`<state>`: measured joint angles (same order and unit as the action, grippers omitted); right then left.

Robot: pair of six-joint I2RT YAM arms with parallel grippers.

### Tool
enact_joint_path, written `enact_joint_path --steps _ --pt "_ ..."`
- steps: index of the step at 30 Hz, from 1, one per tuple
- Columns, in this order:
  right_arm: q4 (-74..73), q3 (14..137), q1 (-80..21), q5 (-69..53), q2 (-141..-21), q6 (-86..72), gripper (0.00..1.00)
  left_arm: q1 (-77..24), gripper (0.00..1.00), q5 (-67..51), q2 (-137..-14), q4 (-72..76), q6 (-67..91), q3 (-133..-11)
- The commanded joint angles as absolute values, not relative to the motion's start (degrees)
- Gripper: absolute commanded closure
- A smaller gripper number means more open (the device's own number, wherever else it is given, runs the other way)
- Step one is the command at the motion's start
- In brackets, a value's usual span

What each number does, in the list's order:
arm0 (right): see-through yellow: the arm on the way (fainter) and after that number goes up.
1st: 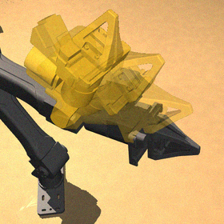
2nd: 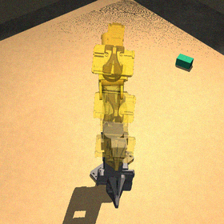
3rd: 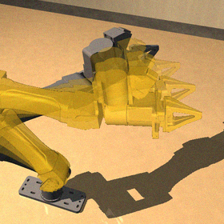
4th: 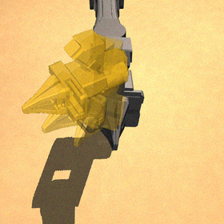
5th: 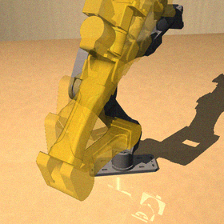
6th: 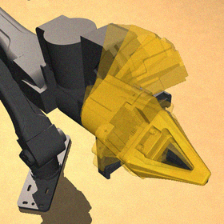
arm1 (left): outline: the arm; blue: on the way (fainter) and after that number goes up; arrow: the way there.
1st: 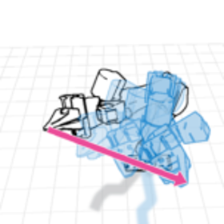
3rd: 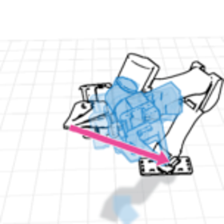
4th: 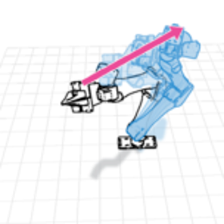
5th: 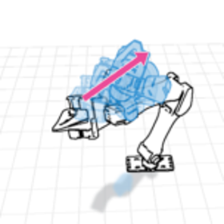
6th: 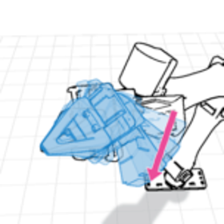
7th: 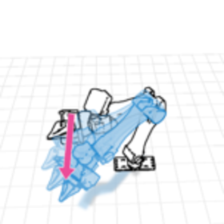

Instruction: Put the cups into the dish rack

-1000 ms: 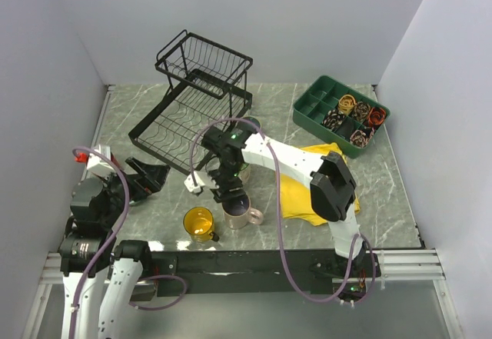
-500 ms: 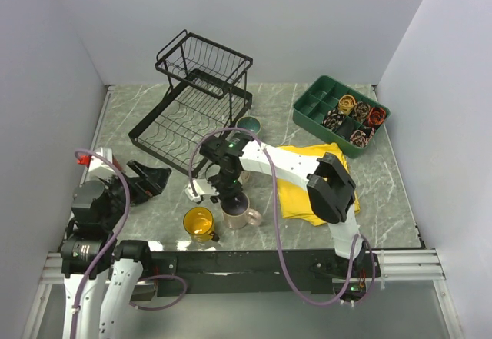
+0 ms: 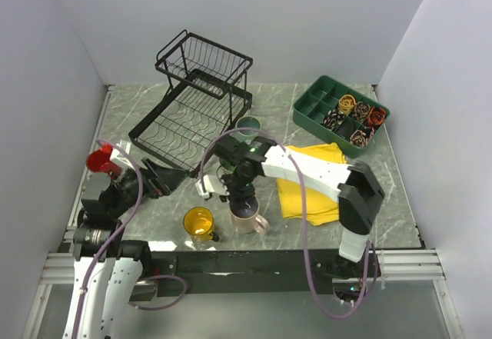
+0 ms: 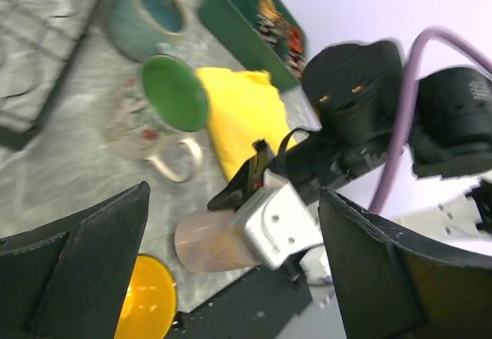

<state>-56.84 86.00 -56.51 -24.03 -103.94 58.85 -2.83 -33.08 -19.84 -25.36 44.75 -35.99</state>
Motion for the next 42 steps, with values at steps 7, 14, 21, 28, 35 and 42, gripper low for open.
enact_joint_path --steps 7,14,21,28,35,42 --pt "-56.86 81.83 -48.1 -23.11 -84.65 27.61 1.0 -6.93 0.04 -44.48 -30.4 -10.81 46.5 -39.64" --pt "-54.67 79.19 -33.06 -28.47 -75.51 17.15 1.0 -18.62 0.02 -33.32 -35.24 -10.47 47.8 -41.49" --pt "-36.71 74.72 -27.43 -17.86 -65.23 7.14 1.0 -29.17 0.01 -29.53 -41.12 8.12 64.32 -36.3" --pt "-22.86 80.84 -24.61 -9.31 -65.48 5.8 1.0 -32.87 0.01 -35.59 -52.98 22.21 76.28 -41.73" --pt "-16.52 85.95 -24.52 -17.91 -65.91 7.38 1.0 -34.71 0.01 -37.53 -59.76 30.57 82.7 -49.39" --pt "-0.46 81.83 -25.57 -24.43 -61.27 2.11 1.0 -36.56 0.07 -35.51 -62.23 31.02 83.76 -51.95"
